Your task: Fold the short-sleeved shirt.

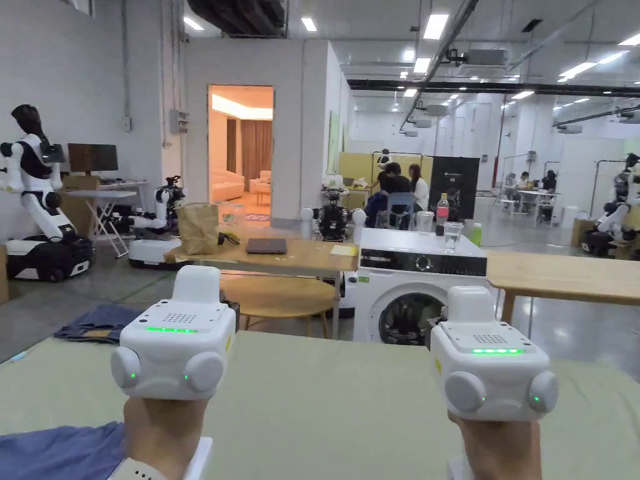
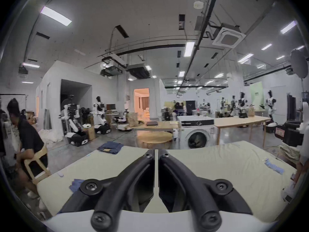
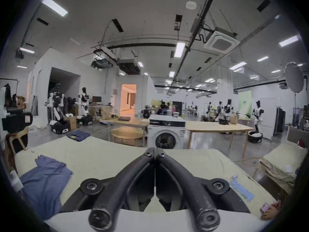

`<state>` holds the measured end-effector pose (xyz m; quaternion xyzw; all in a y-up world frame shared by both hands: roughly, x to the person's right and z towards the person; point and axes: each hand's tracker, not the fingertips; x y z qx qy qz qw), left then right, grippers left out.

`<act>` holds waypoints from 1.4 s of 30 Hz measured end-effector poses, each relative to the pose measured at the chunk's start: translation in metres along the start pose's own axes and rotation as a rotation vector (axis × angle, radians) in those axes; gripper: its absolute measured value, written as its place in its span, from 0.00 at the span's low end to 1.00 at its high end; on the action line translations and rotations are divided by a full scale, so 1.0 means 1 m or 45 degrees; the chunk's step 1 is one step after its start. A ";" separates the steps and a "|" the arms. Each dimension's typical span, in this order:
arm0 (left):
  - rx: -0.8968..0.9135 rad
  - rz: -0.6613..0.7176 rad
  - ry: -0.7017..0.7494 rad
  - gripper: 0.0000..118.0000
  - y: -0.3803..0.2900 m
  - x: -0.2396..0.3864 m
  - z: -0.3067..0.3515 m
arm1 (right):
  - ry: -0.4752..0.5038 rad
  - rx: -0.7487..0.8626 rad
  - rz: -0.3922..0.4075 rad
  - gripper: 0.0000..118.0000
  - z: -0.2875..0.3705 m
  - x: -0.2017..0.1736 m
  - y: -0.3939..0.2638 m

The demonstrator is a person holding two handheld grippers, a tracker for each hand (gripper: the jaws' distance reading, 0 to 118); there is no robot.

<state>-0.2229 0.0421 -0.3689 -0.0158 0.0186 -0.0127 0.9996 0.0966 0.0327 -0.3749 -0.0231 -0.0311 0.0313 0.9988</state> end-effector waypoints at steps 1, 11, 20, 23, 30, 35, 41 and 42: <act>-0.008 0.010 0.050 0.00 -0.003 -0.019 0.008 | 0.050 -0.002 -0.011 0.00 -0.002 -0.018 -0.001; -0.133 -0.021 0.593 0.00 -0.050 -0.211 0.112 | 0.617 -0.091 -0.199 0.00 0.022 -0.229 -0.032; -0.618 0.082 0.512 0.00 -0.114 -0.257 0.075 | 0.724 -0.123 -0.153 0.00 0.022 -0.276 -0.065; -0.838 0.325 0.253 0.28 -0.143 -0.262 0.031 | 0.712 -0.151 -0.135 0.00 0.005 -0.275 -0.078; -1.029 0.221 0.212 0.99 -0.210 -0.235 -0.077 | 0.635 -0.222 -0.043 0.00 -0.039 -0.265 -0.115; -1.196 0.254 0.182 0.99 -0.271 -0.221 -0.148 | 0.580 -0.270 0.015 0.00 -0.062 -0.254 -0.142; -1.371 0.108 0.186 0.88 -0.317 -0.206 -0.174 | 0.535 -0.338 0.022 0.00 -0.077 -0.245 -0.163; -1.298 0.088 0.163 0.86 -0.311 -0.206 -0.169 | 0.533 -0.342 0.021 0.00 -0.078 -0.244 -0.164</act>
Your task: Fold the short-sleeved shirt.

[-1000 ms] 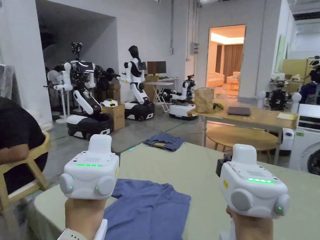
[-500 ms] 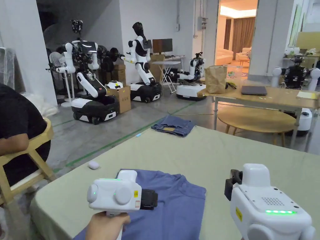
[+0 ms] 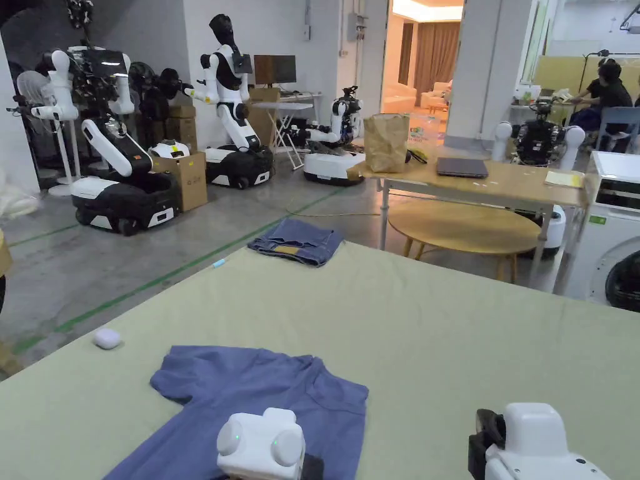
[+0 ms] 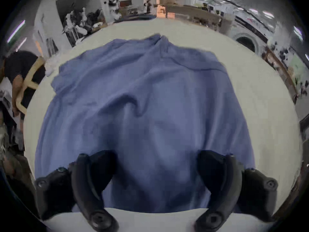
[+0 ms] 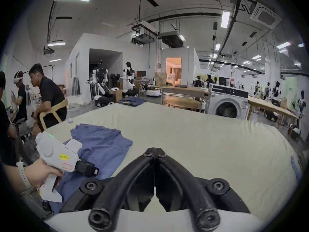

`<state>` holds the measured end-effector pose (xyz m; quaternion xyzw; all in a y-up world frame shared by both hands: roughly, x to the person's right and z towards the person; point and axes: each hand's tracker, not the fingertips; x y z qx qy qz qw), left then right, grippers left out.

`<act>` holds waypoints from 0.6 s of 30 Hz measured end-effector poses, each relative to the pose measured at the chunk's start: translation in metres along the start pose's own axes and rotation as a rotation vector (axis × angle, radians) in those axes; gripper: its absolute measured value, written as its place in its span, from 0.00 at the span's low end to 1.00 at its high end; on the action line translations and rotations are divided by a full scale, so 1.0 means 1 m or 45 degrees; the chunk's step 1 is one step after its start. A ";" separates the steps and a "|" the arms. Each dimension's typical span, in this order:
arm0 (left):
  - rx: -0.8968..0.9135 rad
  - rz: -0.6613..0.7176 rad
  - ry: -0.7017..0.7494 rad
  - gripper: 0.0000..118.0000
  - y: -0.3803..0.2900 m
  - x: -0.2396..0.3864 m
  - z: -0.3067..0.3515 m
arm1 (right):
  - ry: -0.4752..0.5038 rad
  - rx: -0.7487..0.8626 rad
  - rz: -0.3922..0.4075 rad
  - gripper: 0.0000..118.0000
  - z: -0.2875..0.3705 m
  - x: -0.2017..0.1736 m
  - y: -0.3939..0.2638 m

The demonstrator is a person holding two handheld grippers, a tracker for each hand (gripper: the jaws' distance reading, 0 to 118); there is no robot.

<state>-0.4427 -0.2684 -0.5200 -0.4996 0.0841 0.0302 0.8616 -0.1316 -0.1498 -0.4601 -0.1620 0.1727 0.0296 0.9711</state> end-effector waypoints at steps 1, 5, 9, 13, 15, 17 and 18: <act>0.002 0.015 0.000 0.75 0.001 -0.002 0.005 | 0.000 -0.003 -0.002 0.00 -0.001 0.002 -0.001; 0.060 0.031 0.067 0.00 -0.001 -0.012 0.012 | 0.000 -0.003 -0.015 0.00 0.002 0.004 0.002; 0.077 0.084 0.014 0.00 0.003 -0.008 0.031 | -0.006 0.028 -0.052 0.00 0.019 0.017 0.010; 0.222 0.132 -0.194 0.00 0.018 0.026 0.078 | -0.059 0.070 -0.052 0.00 0.048 0.044 0.019; 0.273 0.060 -0.260 0.00 0.026 0.062 0.101 | -0.110 0.090 -0.050 0.00 0.068 0.063 0.025; 0.329 0.004 -0.373 0.00 0.033 0.102 0.129 | -0.173 0.125 -0.049 0.00 0.091 0.084 0.031; 0.368 -0.026 -0.419 0.00 0.036 0.127 0.144 | -0.204 0.143 -0.056 0.00 0.104 0.098 0.033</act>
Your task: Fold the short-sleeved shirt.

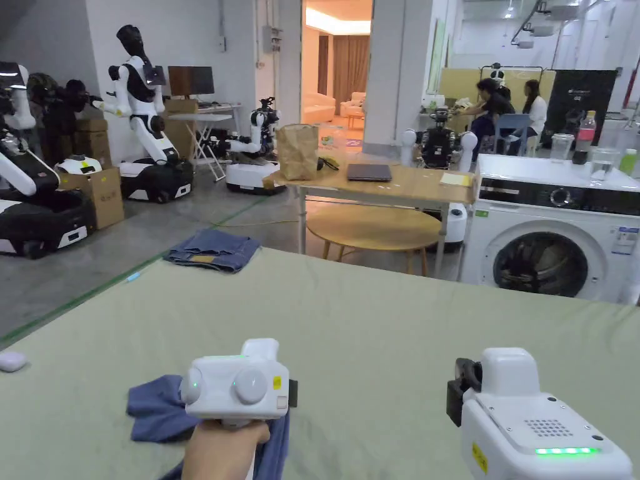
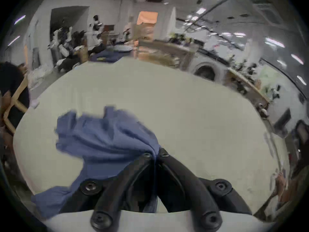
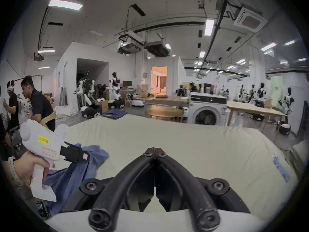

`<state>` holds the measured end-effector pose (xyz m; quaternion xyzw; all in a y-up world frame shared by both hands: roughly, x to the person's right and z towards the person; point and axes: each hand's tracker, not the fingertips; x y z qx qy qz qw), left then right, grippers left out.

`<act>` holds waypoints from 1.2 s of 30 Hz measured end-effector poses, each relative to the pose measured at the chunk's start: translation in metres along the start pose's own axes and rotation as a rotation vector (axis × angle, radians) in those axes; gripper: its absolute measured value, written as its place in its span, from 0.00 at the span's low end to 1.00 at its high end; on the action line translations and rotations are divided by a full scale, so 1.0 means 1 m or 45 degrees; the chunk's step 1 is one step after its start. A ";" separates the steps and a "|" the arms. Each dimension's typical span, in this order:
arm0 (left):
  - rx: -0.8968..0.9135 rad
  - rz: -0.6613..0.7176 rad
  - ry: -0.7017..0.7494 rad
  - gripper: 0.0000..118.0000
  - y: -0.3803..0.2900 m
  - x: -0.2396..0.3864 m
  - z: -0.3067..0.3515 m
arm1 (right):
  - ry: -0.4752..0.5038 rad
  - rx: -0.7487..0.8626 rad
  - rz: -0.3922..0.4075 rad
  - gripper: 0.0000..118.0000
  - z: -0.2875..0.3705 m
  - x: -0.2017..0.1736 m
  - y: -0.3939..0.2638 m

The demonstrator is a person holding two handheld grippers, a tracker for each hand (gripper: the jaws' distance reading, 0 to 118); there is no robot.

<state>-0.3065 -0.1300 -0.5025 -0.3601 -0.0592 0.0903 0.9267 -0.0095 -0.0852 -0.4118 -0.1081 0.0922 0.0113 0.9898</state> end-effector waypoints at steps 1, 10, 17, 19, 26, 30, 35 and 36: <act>0.022 -0.043 -0.068 0.00 0.007 0.030 0.002 | -0.042 0.007 -0.001 0.00 0.011 0.016 0.005; 0.109 -0.385 -0.560 0.00 0.023 0.293 0.029 | -0.436 0.083 -0.052 0.00 0.104 0.168 0.031; -0.204 -0.643 -0.371 0.00 -0.060 0.382 -0.085 | -0.632 0.021 -0.087 0.00 0.139 0.252 0.003; -0.313 -0.641 -0.310 0.00 -0.087 0.387 -0.119 | -0.650 -0.014 -0.102 0.00 0.140 0.267 -0.007; -0.249 -0.562 -0.299 0.77 -0.102 0.375 -0.118 | -0.586 -0.099 -0.120 0.00 0.130 0.278 -0.026; -0.004 -0.567 -0.367 0.97 -0.075 0.333 -0.050 | -0.495 -0.113 -0.090 0.00 0.126 0.257 -0.027; 0.362 -0.565 -0.167 0.97 -0.064 0.229 0.066 | -0.351 -0.128 -0.065 0.00 0.127 0.218 -0.029; 0.415 -0.562 -0.091 0.97 -0.068 0.208 0.085 | -0.314 -0.132 -0.072 0.00 0.129 0.210 -0.030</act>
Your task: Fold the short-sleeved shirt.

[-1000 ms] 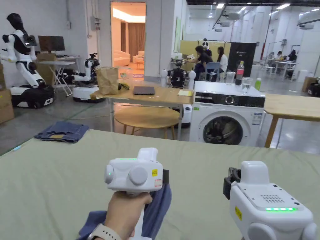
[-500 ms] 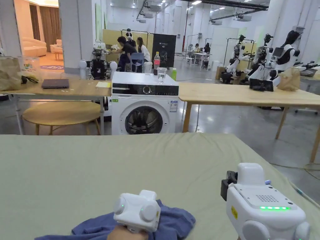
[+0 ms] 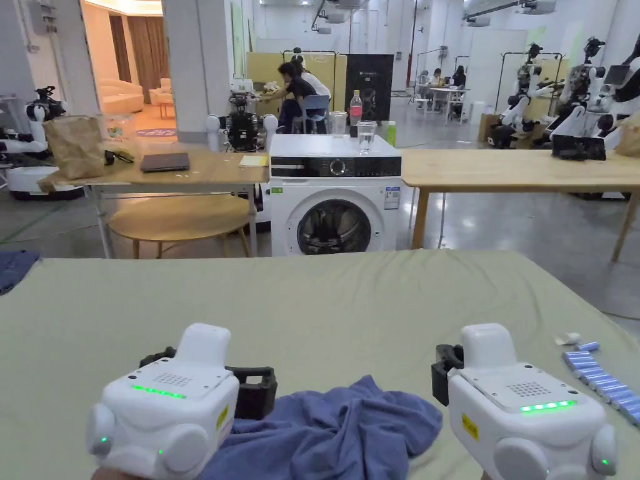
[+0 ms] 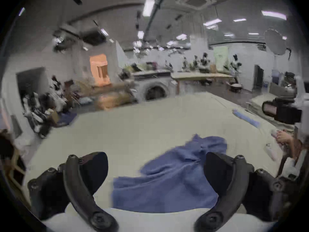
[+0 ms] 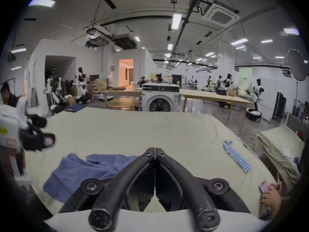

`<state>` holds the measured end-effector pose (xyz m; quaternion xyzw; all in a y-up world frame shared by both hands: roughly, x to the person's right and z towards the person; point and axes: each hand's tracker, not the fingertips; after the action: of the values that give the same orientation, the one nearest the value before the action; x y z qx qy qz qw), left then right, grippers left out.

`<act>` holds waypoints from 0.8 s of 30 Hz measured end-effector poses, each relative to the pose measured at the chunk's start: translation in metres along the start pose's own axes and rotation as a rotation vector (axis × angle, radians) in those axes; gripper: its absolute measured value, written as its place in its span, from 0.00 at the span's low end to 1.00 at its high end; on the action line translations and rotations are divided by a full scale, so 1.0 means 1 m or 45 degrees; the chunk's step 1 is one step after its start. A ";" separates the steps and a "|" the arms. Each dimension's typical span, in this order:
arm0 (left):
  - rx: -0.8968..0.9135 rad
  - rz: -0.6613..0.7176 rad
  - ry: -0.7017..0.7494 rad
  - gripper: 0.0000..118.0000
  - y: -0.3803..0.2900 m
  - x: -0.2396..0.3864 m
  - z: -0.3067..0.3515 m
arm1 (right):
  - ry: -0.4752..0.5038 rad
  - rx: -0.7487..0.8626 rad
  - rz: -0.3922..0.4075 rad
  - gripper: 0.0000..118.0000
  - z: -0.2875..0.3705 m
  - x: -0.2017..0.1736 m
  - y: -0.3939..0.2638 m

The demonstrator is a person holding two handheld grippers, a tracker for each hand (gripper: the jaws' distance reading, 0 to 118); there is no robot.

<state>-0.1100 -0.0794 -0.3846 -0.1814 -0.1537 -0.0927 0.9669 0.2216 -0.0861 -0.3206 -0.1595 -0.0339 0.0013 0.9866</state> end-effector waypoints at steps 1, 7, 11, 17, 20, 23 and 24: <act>0.017 -0.004 0.072 0.97 -0.008 -0.016 0.022 | -0.003 -0.005 0.009 0.00 0.004 -0.008 -0.003; -0.033 0.051 0.164 0.91 -0.051 -0.071 0.080 | 0.002 0.025 0.046 0.00 0.020 -0.042 -0.025; -0.105 0.071 0.252 0.00 -0.066 -0.076 0.074 | 0.004 0.035 0.073 0.00 0.021 -0.052 -0.027; -0.299 0.185 0.151 0.00 -0.077 -0.096 0.012 | 0.010 0.006 0.077 0.00 0.010 -0.047 -0.033; -0.436 0.196 0.073 0.00 -0.077 -0.100 -0.039 | 0.004 -0.015 0.073 0.00 0.002 -0.042 -0.037; -0.571 0.226 0.006 0.00 -0.074 -0.107 -0.095 | -0.002 -0.041 0.063 0.00 -0.008 -0.034 -0.042; -0.607 0.255 -0.017 0.00 -0.073 -0.110 -0.114 | -0.004 -0.050 0.061 0.00 -0.012 -0.032 -0.044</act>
<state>-0.2002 -0.1758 -0.4986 -0.4191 -0.1153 -0.0290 0.9001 0.1905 -0.1322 -0.3199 -0.1794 -0.0316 0.0246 0.9830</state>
